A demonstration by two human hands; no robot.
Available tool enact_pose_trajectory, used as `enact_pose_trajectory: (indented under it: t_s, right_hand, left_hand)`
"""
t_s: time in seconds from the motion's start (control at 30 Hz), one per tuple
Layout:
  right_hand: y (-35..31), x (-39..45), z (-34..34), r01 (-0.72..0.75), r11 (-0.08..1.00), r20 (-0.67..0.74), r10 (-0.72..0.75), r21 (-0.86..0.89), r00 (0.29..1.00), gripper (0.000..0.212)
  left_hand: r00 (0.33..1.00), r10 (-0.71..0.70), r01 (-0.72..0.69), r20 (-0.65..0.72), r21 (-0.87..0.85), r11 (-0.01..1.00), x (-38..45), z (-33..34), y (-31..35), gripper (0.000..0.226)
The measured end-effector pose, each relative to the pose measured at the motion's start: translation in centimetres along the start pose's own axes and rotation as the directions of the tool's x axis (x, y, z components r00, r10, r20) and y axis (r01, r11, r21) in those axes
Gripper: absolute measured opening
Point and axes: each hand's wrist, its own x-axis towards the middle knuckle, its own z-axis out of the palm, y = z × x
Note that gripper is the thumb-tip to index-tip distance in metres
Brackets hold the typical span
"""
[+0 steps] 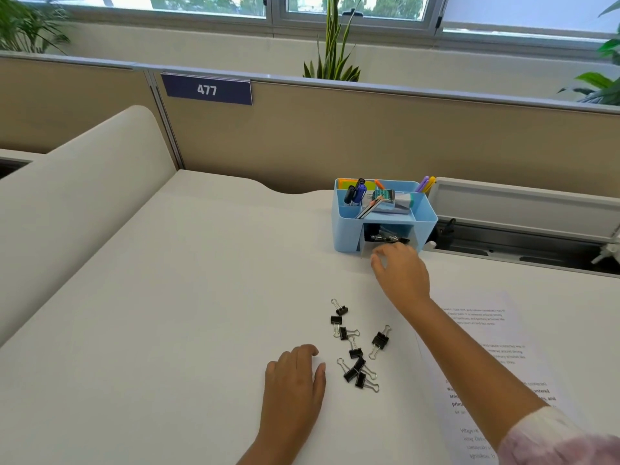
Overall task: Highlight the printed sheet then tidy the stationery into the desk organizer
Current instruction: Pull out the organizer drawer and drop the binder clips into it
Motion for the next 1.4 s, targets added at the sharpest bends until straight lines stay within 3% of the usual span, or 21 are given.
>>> enact_pose_trajectory:
  t_s: [0.3,0.37,0.43,0.5,0.6,0.97,1.07,1.2,1.4]
  right_hand:
    - [0.5,3.4,-0.2,0.028,0.999,0.104,-0.032,0.035,0.994,0.040]
    - [0.5,3.6,-0.5,0.046,0.996,0.028,-0.048,0.076,0.998,0.036]
    - [0.9,3.7,-0.7,0.070,0.996,-0.133,-0.061,0.061,0.989,0.032]
    - [1.3,4.0,-0.9,-0.015,0.999,-0.210,0.007,-0.032,0.978,0.037]
    - [1.8,4.3,-0.6,-0.156,0.967,-0.061,0.147,-0.202,0.987,0.047]
    - [1.9,3.0,0.1,-0.109,0.945,0.086,0.142,-0.308,0.986,0.067]
    - [1.4,2.7,-0.2,-0.119,0.951,0.056,0.141,-0.286,0.988,0.066]
    - [0.7,0.9,0.8,-0.005,0.973,-0.062,-0.009,-0.229,0.998,0.050]
    - [1.0,0.8,1.6,-0.043,0.967,0.145,0.082,-0.251,0.986,0.052]
  left_hand:
    - [1.000,0.020,-0.020,-0.012,0.020,1.000,0.0,0.3,-0.2,0.010]
    - [1.000,0.020,-0.020,-0.019,0.021,1.000,0.0,0.3,-0.2,0.010]
    - [0.999,0.021,-0.020,-0.024,0.020,1.000,0.0,0.3,-0.2,0.010]
    - [1.000,0.020,-0.020,-0.021,0.021,1.000,0.0,0.4,-0.2,0.010]
    - [1.000,0.011,-0.011,-0.012,0.024,1.000,0.0,0.4,-0.2,0.010]
    - [1.000,0.004,-0.004,0.008,0.021,1.000,0.0,0.3,-0.2,0.009]
    - [1.000,0.012,-0.012,-0.003,0.032,0.999,0.0,0.3,-0.2,0.008]
    - [1.000,0.014,-0.014,-0.017,0.032,0.999,0.1,0.3,-0.2,0.008]
    - [0.999,0.036,-0.035,-0.012,0.057,0.998,0.1,0.3,-0.2,0.008]
